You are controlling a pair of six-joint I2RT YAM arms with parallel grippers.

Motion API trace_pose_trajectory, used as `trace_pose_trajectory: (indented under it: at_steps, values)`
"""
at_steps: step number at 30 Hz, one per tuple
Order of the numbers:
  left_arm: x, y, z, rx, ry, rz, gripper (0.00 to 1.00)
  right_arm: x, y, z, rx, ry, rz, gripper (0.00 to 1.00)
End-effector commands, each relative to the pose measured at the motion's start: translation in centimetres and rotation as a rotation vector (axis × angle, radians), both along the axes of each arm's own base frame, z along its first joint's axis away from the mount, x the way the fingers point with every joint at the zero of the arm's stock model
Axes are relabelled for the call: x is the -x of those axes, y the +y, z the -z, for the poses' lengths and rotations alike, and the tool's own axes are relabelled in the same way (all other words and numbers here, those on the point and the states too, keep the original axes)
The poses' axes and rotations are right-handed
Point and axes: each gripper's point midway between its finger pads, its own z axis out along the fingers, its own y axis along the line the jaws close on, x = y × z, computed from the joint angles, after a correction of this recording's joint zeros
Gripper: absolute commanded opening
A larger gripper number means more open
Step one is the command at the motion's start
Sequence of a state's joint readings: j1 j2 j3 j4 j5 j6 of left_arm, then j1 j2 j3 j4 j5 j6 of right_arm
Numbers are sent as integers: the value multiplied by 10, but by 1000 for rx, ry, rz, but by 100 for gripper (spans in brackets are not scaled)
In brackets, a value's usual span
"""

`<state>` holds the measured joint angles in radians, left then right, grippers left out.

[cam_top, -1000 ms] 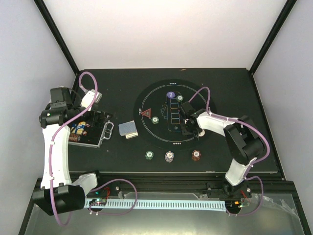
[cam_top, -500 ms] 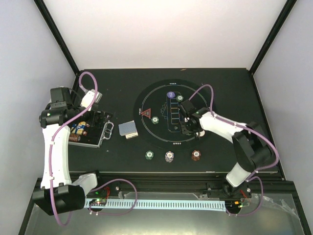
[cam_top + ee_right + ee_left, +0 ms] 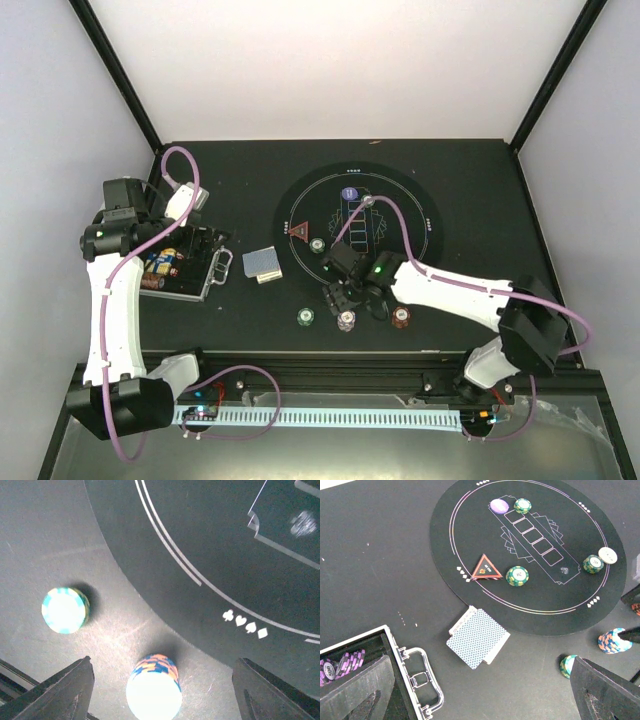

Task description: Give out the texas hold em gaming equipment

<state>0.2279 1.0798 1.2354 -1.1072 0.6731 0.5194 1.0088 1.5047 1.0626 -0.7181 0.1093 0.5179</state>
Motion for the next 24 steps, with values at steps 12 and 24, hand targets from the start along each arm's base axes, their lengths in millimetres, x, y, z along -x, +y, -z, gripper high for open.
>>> trace_pose_trajectory:
  at_steps: [12,24]
  values:
    - [3,-1,-8,9,-19,-4,99,32,3,54,65,118,-19,75]
    - [3,-1,-8,13,-18,-4,99,36,-4,70,95,135,-18,66]
